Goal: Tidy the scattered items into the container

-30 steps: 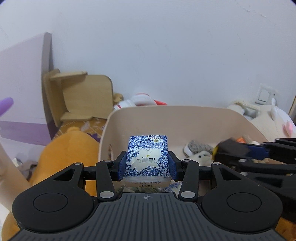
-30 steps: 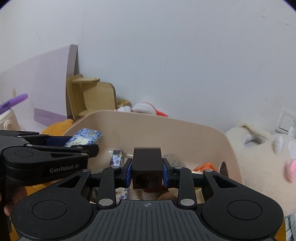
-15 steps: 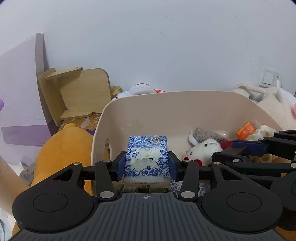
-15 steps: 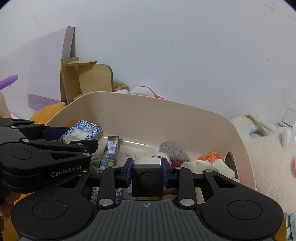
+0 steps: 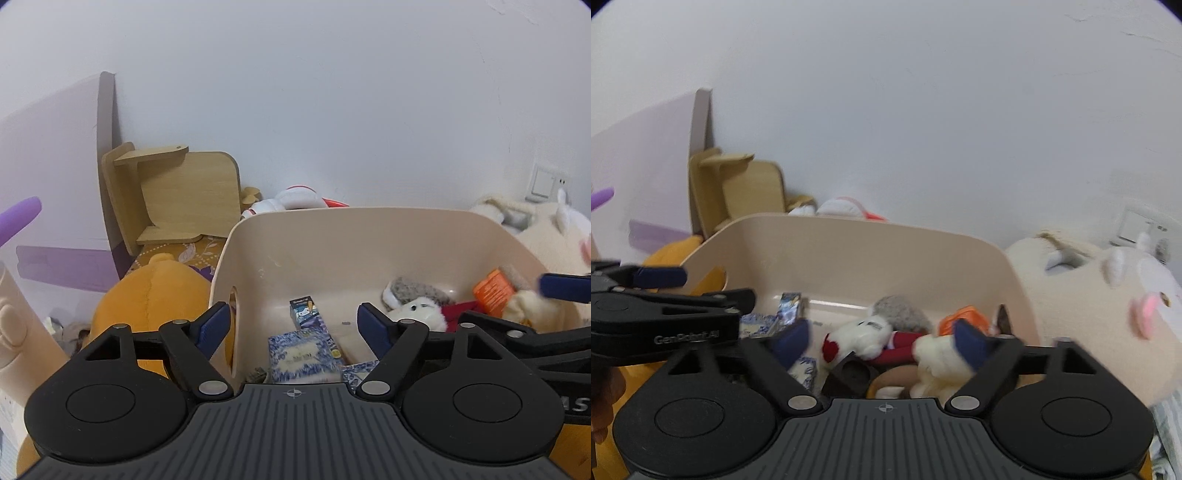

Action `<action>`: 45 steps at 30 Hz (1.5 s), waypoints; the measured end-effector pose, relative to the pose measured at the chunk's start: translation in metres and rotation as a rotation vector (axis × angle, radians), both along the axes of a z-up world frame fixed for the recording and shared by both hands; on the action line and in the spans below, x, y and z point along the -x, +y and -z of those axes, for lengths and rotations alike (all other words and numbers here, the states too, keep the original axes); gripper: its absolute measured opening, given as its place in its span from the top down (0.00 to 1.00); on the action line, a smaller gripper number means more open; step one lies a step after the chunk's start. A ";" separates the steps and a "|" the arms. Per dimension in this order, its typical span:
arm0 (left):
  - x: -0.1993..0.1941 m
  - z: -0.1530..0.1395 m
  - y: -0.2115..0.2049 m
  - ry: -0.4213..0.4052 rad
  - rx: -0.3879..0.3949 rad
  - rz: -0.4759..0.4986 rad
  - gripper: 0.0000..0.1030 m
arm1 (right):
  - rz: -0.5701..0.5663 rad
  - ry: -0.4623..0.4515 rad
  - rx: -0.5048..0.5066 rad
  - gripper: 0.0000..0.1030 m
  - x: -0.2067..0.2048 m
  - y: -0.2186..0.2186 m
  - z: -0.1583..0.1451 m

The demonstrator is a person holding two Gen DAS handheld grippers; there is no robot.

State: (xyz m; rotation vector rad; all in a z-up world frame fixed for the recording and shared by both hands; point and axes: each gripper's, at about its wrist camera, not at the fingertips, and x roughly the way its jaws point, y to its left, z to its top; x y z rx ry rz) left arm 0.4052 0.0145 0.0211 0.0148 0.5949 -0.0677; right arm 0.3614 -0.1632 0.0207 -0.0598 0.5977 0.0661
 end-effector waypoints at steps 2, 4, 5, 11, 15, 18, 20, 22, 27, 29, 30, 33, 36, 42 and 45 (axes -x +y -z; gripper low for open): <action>0.005 -0.002 -0.002 -0.010 -0.010 0.002 0.21 | 0.014 -0.016 -0.011 0.00 0.003 -0.004 -0.004; 0.010 -0.004 -0.006 -0.027 -0.033 -0.001 0.21 | 0.016 -0.008 -0.023 0.00 0.006 -0.007 -0.007; 0.012 -0.005 -0.007 -0.032 -0.044 -0.001 0.21 | 0.017 -0.007 -0.024 0.00 0.007 -0.008 -0.008; 0.023 -0.011 -0.009 -0.040 -0.040 0.009 0.21 | 0.024 -0.008 -0.032 0.00 0.017 -0.011 -0.013; 0.030 -0.015 -0.007 -0.038 -0.031 0.014 0.21 | 0.023 -0.016 -0.026 0.00 0.023 -0.010 -0.018; 0.037 -0.018 -0.006 -0.038 -0.022 0.015 0.21 | 0.024 -0.028 -0.021 0.00 0.030 -0.009 -0.023; 0.041 -0.020 -0.004 -0.033 -0.016 0.016 0.21 | 0.024 -0.030 -0.022 0.00 0.035 -0.009 -0.025; 0.048 -0.022 -0.003 -0.037 -0.010 0.018 0.21 | 0.024 -0.031 -0.019 0.00 0.040 -0.009 -0.027; 0.066 -0.029 -0.003 -0.062 -0.008 0.017 0.21 | 0.030 -0.029 -0.022 0.00 0.053 -0.010 -0.028; 0.074 -0.031 -0.004 -0.071 -0.008 0.023 0.21 | 0.033 -0.026 -0.029 0.00 0.058 -0.011 -0.029; 0.078 -0.033 -0.004 -0.075 -0.010 0.028 0.21 | 0.036 -0.023 -0.033 0.00 0.061 -0.012 -0.029; 0.089 -0.036 -0.005 -0.085 -0.014 0.034 0.21 | 0.041 -0.025 -0.035 0.00 0.071 -0.014 -0.029; 0.101 -0.039 -0.006 -0.096 -0.014 0.034 0.21 | 0.048 -0.034 -0.039 0.00 0.082 -0.016 -0.030; 0.119 -0.044 -0.005 -0.106 -0.014 0.047 0.21 | 0.055 -0.051 -0.038 0.00 0.105 -0.016 -0.035; 0.129 -0.045 -0.006 -0.111 -0.011 0.045 0.21 | 0.059 -0.062 -0.027 0.00 0.116 -0.014 -0.037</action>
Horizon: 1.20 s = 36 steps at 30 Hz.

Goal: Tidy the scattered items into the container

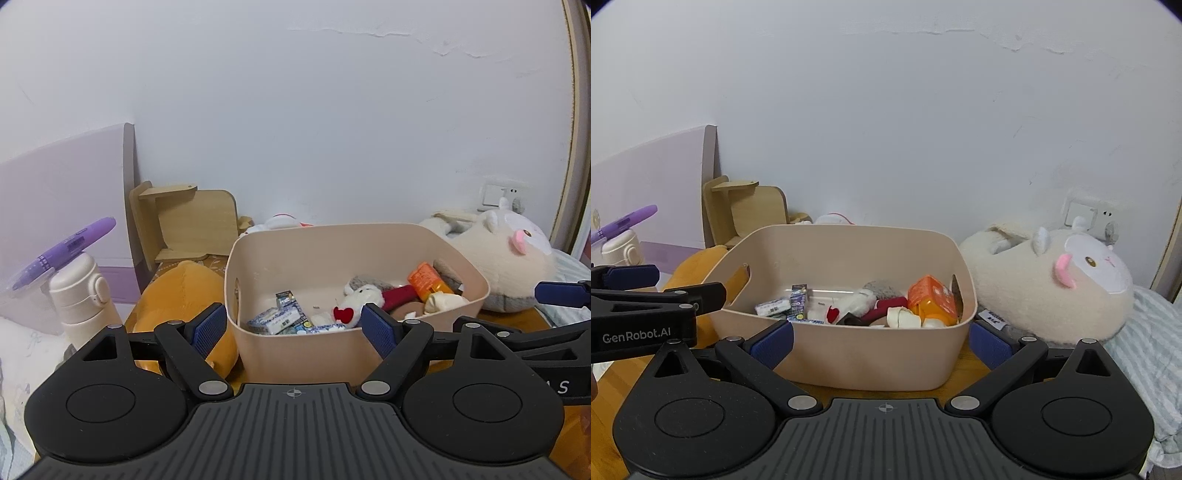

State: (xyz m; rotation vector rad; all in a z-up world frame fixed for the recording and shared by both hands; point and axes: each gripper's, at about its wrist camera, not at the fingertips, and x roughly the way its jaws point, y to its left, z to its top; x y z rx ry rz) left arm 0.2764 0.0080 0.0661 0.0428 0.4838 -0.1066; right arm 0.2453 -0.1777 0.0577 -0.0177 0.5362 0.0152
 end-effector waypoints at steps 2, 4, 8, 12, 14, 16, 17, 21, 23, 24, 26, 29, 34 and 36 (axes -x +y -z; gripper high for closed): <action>0.006 -0.001 -0.001 -0.003 0.004 -0.001 0.21 | 0.002 -0.007 0.002 0.00 0.007 0.001 -0.001; 0.013 -0.003 -0.001 -0.008 0.005 0.001 0.21 | 0.004 -0.015 0.000 0.00 0.014 0.001 -0.003; 0.027 -0.007 -0.002 -0.026 0.008 0.001 0.21 | 0.006 -0.025 -0.020 0.00 0.028 -0.001 -0.006; 0.045 -0.010 -0.002 -0.039 0.012 0.004 0.21 | 0.015 -0.042 -0.024 0.00 0.043 0.000 -0.008; 0.053 -0.012 -0.002 -0.043 0.014 0.007 0.21 | 0.023 -0.052 -0.018 0.00 0.051 0.001 -0.009; 0.060 -0.012 -0.002 -0.045 0.015 0.007 0.21 | 0.031 -0.058 -0.009 0.00 0.058 0.003 -0.009; 0.064 -0.013 -0.001 -0.046 0.018 0.007 0.21 | 0.032 -0.060 -0.004 0.00 0.062 0.003 -0.009; 0.077 -0.014 -0.001 -0.042 0.027 0.009 0.21 | 0.041 -0.062 0.022 0.00 0.075 0.008 -0.007; 0.083 -0.013 -0.001 -0.042 0.021 0.010 0.21 | 0.037 -0.065 0.017 0.00 0.083 0.008 -0.008; 0.087 -0.013 -0.002 -0.044 0.019 0.010 0.21 | 0.036 -0.067 0.012 0.00 0.087 0.009 -0.008; 0.094 -0.012 -0.001 -0.048 0.023 0.007 0.21 | 0.033 -0.073 0.009 0.00 0.095 0.010 -0.010; 0.106 -0.010 0.002 -0.058 0.034 0.003 0.21 | 0.029 -0.082 0.003 0.00 0.108 0.011 -0.011; 0.124 -0.005 0.007 -0.050 0.054 0.002 0.21 | 0.037 -0.084 -0.024 0.00 0.127 0.012 -0.008; 0.133 -0.003 0.007 -0.059 0.044 0.002 0.21 | 0.037 -0.086 -0.031 0.00 0.134 0.012 -0.007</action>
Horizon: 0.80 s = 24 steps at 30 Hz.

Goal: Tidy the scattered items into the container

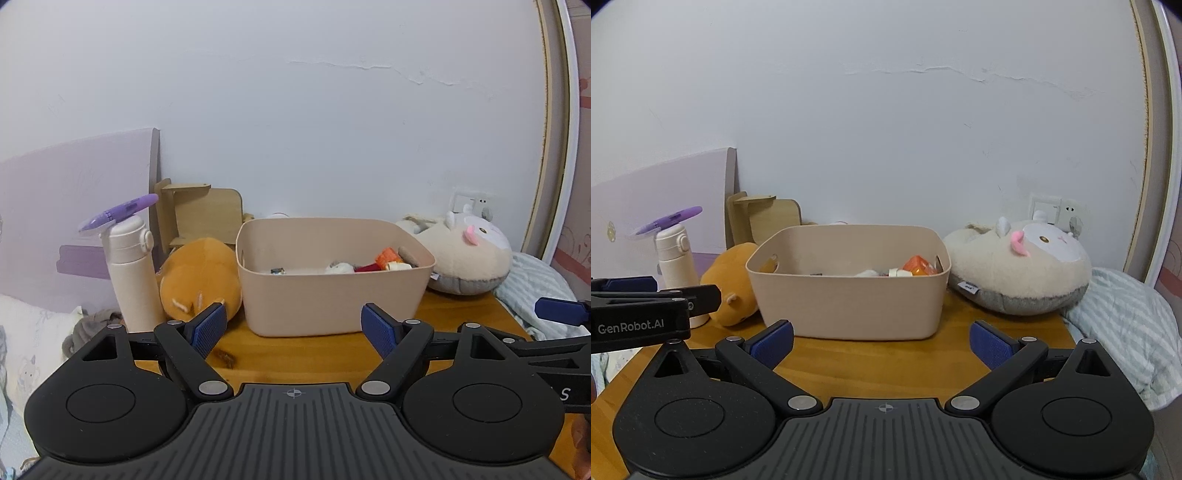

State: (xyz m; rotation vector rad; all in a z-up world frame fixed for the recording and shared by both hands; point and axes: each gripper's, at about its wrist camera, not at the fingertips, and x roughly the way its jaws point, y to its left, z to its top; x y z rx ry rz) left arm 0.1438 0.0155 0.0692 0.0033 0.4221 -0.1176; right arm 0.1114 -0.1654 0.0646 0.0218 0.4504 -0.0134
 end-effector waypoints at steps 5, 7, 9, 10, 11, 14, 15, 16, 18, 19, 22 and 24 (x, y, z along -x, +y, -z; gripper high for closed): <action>0.015 0.005 0.000 0.005 -0.003 0.006 0.21 | 0.005 0.009 -0.021 0.00 0.016 0.001 0.008; 0.021 0.007 0.000 0.008 -0.001 0.009 0.21 | 0.004 0.014 -0.028 0.00 0.021 0.000 0.011; 0.026 0.008 0.000 0.007 -0.003 0.012 0.21 | 0.002 0.018 -0.032 0.00 0.028 0.001 0.013; 0.028 0.008 0.000 0.007 -0.003 0.012 0.21 | 0.002 0.018 -0.033 0.00 0.031 0.001 0.013; 0.031 0.008 0.000 0.007 -0.001 0.013 0.21 | 0.003 0.016 -0.033 0.00 0.034 0.001 0.013; 0.040 0.008 0.000 0.003 0.006 0.024 0.21 | 0.006 0.008 -0.035 0.00 0.045 0.001 0.013; 0.043 0.008 -0.001 0.001 0.006 0.030 0.21 | 0.005 0.005 -0.036 0.00 0.048 0.001 0.013; 0.046 0.008 -0.001 -0.002 0.004 0.037 0.21 | 0.004 0.002 -0.036 0.00 0.052 0.001 0.012; 0.053 0.008 -0.002 -0.007 0.000 0.047 0.21 | 0.003 -0.006 -0.037 0.00 0.058 0.001 0.010; 0.057 0.008 -0.002 -0.010 -0.001 0.052 0.21 | 0.001 -0.012 -0.038 0.00 0.062 0.001 0.009; 0.069 0.007 -0.002 -0.021 -0.005 0.061 0.21 | -0.004 -0.030 -0.041 0.00 0.073 0.001 0.006; 0.077 0.006 -0.001 -0.029 -0.003 0.065 0.21 | -0.008 -0.041 -0.039 0.00 0.082 0.002 0.003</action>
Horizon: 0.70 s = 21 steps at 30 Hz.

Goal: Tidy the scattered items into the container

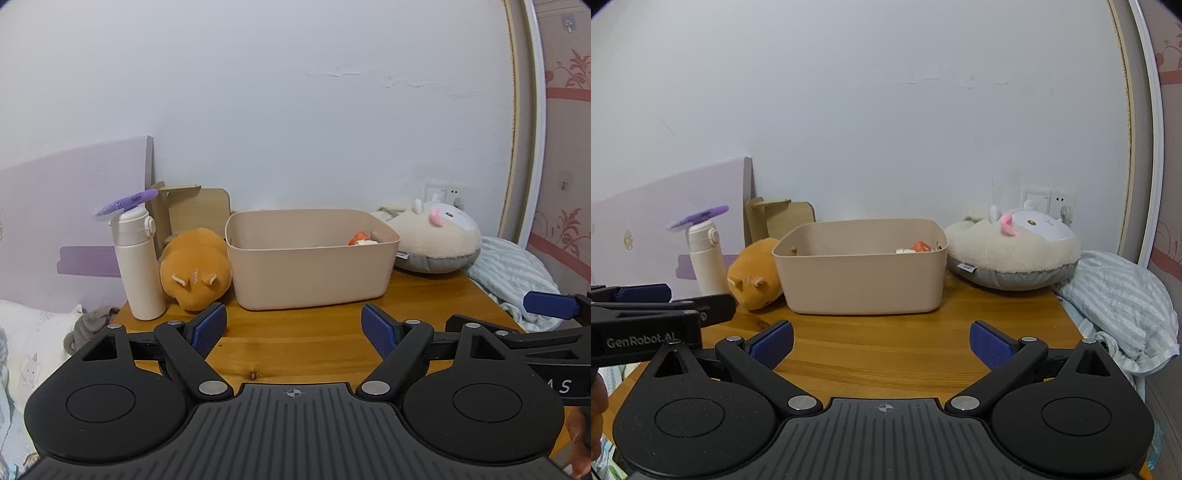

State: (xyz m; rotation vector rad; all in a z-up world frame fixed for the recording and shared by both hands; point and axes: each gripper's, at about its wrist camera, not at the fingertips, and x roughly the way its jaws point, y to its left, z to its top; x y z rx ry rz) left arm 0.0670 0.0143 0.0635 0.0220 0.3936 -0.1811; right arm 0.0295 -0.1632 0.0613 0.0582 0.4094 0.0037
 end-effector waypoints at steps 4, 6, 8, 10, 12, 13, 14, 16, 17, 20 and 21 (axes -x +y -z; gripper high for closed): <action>0.019 -0.004 0.002 -0.022 0.006 0.005 0.21 | -0.015 -0.023 0.010 0.00 0.018 0.002 -0.006; 0.027 -0.004 0.003 -0.027 0.008 0.009 0.21 | -0.021 -0.027 0.007 0.00 0.025 0.002 -0.008; 0.035 -0.004 0.005 -0.029 0.008 0.014 0.21 | -0.024 -0.031 0.007 0.00 0.032 0.003 -0.008; 0.043 -0.004 0.005 -0.029 0.009 0.018 0.21 | -0.026 -0.031 0.011 0.00 0.040 0.005 -0.009; 0.052 -0.003 0.006 -0.029 0.010 0.020 0.21 | -0.030 -0.032 0.013 0.00 0.048 0.007 -0.008; 0.056 -0.003 0.007 -0.029 0.010 0.021 0.21 | -0.032 -0.033 0.013 0.00 0.051 0.008 -0.008; 0.059 -0.003 0.008 -0.029 0.011 0.022 0.21 | -0.035 -0.034 0.012 0.00 0.055 0.008 -0.008; 0.066 -0.002 0.009 -0.026 0.011 0.022 0.21 | -0.038 -0.036 0.011 0.00 0.062 0.010 -0.008; 0.069 -0.001 0.010 -0.023 0.010 0.021 0.21 | -0.038 -0.037 0.014 0.00 0.065 0.011 -0.007; 0.079 0.000 0.011 -0.019 0.009 0.013 0.21 | -0.037 -0.039 0.027 0.00 0.075 0.015 -0.007; 0.082 0.001 0.012 -0.018 0.009 0.008 0.21 | -0.037 -0.040 0.031 0.00 0.078 0.016 -0.007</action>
